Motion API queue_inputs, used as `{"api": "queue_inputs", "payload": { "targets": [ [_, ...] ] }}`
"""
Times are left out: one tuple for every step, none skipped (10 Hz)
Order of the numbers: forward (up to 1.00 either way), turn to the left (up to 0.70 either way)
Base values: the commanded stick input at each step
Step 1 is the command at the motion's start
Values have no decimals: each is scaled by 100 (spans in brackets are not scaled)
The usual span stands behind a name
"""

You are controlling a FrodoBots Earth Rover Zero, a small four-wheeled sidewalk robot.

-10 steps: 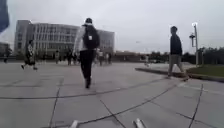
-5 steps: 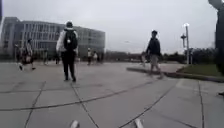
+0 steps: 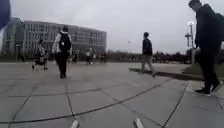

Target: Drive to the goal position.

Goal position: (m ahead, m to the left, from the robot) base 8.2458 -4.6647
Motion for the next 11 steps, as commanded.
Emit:
{"api": "queue_inputs", "payload": {
  "targets": [
    [77,-3],
    [77,-3],
    [77,-3],
    [77,-3],
    [77,-3],
    [77,-3],
    [77,-3],
    [77,-3],
    [77,-12],
    [77,-28],
    [77,-37]
  ]
}}
